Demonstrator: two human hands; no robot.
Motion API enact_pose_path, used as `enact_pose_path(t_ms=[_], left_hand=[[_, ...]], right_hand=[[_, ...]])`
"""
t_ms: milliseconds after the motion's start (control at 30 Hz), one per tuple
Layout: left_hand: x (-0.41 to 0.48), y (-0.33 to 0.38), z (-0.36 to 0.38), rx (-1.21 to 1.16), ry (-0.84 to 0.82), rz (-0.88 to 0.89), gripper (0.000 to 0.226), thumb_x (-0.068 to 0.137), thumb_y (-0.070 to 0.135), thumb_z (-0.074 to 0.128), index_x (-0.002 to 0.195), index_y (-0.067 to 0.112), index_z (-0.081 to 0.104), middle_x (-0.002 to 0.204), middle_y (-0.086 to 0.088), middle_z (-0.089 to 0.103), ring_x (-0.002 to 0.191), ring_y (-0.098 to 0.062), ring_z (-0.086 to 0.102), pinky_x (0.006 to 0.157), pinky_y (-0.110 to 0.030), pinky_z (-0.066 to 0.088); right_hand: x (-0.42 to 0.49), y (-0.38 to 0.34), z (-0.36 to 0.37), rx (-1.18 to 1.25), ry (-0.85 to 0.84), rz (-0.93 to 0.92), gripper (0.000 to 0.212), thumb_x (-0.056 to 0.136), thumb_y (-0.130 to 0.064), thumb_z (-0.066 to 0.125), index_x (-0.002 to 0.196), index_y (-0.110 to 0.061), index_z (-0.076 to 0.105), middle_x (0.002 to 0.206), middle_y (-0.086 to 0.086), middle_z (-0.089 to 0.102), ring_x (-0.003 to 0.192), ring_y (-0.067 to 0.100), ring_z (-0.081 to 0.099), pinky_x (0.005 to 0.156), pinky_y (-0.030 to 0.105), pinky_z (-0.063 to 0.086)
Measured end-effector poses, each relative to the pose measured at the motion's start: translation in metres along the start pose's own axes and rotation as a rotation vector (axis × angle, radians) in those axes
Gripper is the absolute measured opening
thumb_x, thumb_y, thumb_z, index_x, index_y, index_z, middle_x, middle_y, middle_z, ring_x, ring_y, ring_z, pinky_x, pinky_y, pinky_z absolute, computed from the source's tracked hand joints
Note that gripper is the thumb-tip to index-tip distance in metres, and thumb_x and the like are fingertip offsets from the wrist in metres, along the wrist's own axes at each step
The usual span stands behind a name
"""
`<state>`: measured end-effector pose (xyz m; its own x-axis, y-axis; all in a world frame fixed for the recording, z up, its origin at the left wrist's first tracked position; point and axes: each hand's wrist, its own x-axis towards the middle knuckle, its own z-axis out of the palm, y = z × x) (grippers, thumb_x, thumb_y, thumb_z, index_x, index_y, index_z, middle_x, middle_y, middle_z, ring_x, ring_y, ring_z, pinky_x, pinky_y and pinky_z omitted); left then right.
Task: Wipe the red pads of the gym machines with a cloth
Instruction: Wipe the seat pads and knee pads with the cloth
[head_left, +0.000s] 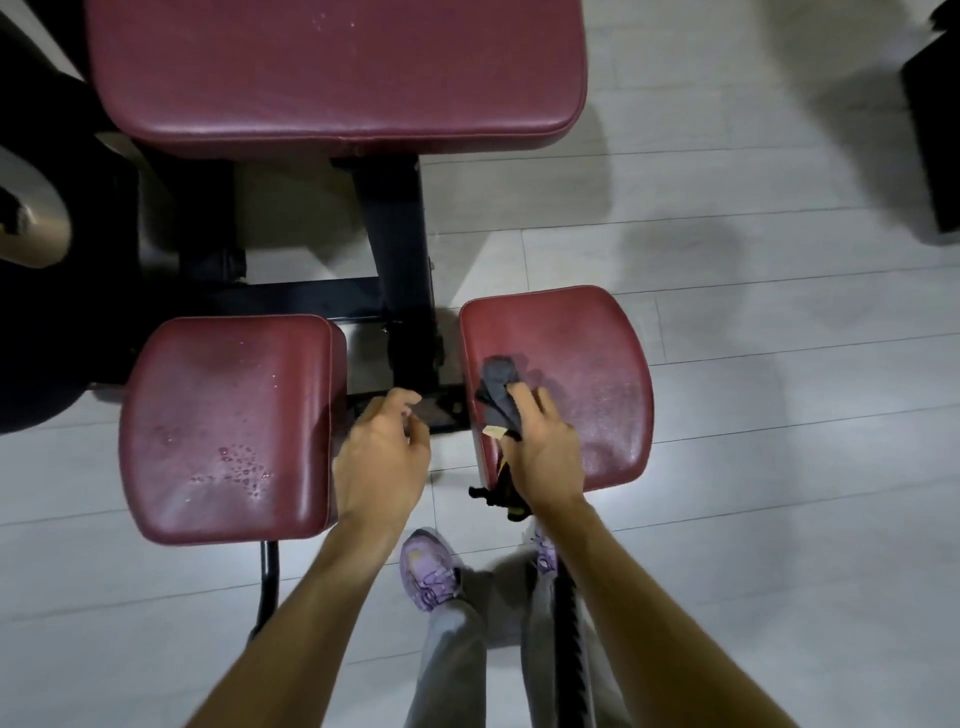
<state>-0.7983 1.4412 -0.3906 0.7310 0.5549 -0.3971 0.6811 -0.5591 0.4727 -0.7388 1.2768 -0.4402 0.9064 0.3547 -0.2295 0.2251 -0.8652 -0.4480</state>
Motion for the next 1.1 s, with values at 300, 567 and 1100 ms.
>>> enact_pose_path(t_ms=[300, 567, 1100], left_hand=[[0.003, 0.015, 0.022, 0.005, -0.056, 0.084, 0.024, 0.095, 0.017, 0.057, 0.116, 0.027, 0.065, 0.116, 0.006, 0.065, 0.096, -0.023, 0.066, 0.075, -0.042, 0.057], [0.008, 0.029, 0.029, 0.044, 0.101, -0.075, 0.019, 0.093, 0.015, 0.058, 0.094, 0.029, 0.069, 0.105, 0.009, 0.067, 0.087, -0.025, 0.066, 0.066, -0.032, 0.044], [0.024, 0.073, 0.066, -0.011, -0.052, -0.014, 0.043, 0.094, 0.010, 0.058, 0.135, 0.019, 0.066, 0.154, 0.011, 0.048, 0.126, -0.025, 0.055, 0.099, -0.040, 0.054]], right_hand=[[0.056, 0.107, -0.070, -0.198, 0.147, 0.233, 0.039, 0.086, 0.000, 0.061, 0.122, -0.013, 0.055, 0.098, 0.013, 0.053, 0.058, 0.030, 0.048, 0.057, 0.041, 0.055], [0.069, -0.038, -0.008, 0.037, -0.064, 0.020, 0.051, 0.089, -0.019, 0.072, 0.135, -0.024, 0.050, 0.127, 0.008, 0.054, 0.090, 0.039, 0.067, 0.077, 0.046, 0.056], [0.111, 0.104, -0.074, 0.092, 0.128, 0.234, 0.049, 0.076, 0.006, 0.066, 0.121, -0.014, 0.064, 0.102, 0.009, 0.057, 0.078, 0.034, 0.060, 0.069, 0.027, 0.041]])
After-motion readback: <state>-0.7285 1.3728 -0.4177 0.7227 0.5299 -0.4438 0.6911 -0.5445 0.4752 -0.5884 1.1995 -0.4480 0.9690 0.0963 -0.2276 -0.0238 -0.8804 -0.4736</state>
